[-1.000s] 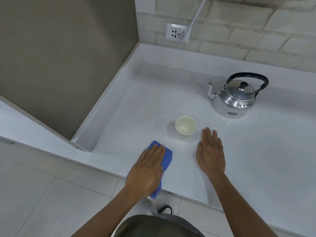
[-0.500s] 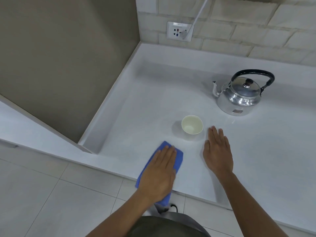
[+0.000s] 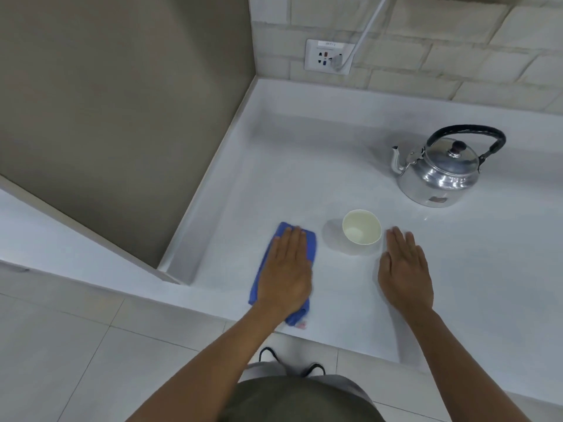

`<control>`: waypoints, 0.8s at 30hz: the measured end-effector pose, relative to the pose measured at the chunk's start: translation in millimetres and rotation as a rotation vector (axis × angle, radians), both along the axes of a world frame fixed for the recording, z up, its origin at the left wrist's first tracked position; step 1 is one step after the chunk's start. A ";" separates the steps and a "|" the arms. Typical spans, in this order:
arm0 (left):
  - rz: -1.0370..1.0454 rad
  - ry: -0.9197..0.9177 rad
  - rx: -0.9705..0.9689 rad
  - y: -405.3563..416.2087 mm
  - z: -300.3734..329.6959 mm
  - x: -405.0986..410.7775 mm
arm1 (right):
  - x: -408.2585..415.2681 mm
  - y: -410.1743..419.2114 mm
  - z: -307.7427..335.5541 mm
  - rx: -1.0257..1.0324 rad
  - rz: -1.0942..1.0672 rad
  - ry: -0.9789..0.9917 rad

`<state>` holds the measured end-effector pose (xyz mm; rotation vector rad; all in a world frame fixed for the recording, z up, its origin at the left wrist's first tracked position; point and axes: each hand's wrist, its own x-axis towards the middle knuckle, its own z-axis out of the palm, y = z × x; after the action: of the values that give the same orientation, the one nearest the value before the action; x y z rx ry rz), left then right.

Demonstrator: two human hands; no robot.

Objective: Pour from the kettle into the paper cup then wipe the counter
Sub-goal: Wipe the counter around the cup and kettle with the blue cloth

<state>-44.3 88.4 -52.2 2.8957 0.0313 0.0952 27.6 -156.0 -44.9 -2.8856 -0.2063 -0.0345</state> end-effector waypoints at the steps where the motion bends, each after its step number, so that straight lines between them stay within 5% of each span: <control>1: -0.074 0.009 0.017 -7.0 -0.3 -9.6 | -0.1 0.2 0.1 -0.003 -0.002 0.000; 5: -0.220 0.012 0.019 13.7 3.8 -55.0 | 0.2 1.1 0.2 0.002 -0.002 0.005; 13: 0.056 0.048 0.033 49.2 2.5 29.5 | 1.7 0.1 2.2 0.045 -0.013 -0.018; 24: -0.298 -0.024 0.078 47.0 5.8 -30.1 | 9.8 -4.8 3.4 0.139 0.007 -0.061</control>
<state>-74.4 135.4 -46.4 2.9380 -0.4153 0.0787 37.4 -160.8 -41.5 -2.7473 -0.2163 -0.1307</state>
